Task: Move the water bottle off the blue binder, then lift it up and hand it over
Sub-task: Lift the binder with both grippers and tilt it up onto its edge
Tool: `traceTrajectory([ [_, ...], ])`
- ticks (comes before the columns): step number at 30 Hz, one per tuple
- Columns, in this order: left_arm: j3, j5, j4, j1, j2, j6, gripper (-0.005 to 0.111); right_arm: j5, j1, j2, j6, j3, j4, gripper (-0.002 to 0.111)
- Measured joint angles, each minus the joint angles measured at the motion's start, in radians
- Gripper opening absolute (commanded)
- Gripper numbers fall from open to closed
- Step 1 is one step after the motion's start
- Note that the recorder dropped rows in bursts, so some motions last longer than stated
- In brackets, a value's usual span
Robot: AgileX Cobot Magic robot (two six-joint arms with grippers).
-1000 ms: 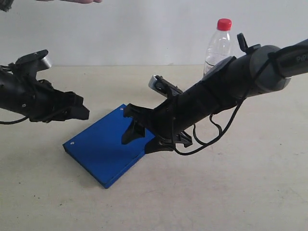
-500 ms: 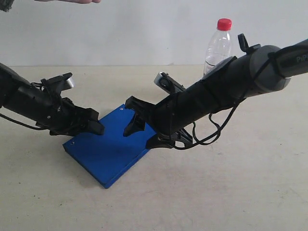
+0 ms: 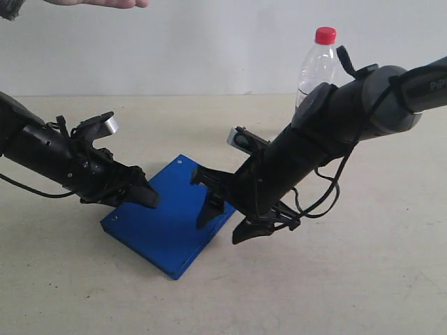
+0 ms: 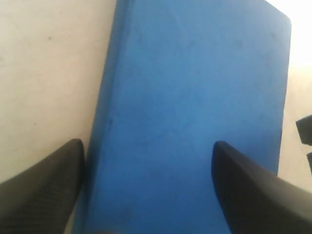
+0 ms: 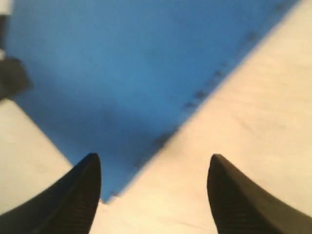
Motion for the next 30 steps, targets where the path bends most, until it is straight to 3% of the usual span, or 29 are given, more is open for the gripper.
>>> traceTrajectory([
  [3,0.000,0.000,0.000,0.000,0.000,0.002,0.068,0.015,0.000,-0.002,0.059,0.000,-0.148,0.057],
  [7,0.000,0.000,0.000,0.000,0.000,0.002,0.068,0.020,0.000,-0.008,0.097,0.000,-0.204,0.057],
  [17,-0.002,0.063,-0.012,0.002,0.000,0.021,0.068,-0.015,-0.006,0.062,-0.211,-0.002,0.237,0.057],
  [26,-0.010,0.039,0.013,0.014,0.000,0.046,0.068,0.070,-0.011,0.072,-0.605,0.010,0.485,0.057],
  [30,-0.011,0.053,0.014,0.014,0.000,0.046,0.068,0.108,-0.011,0.031,-0.694,0.010,0.531,0.057],
])
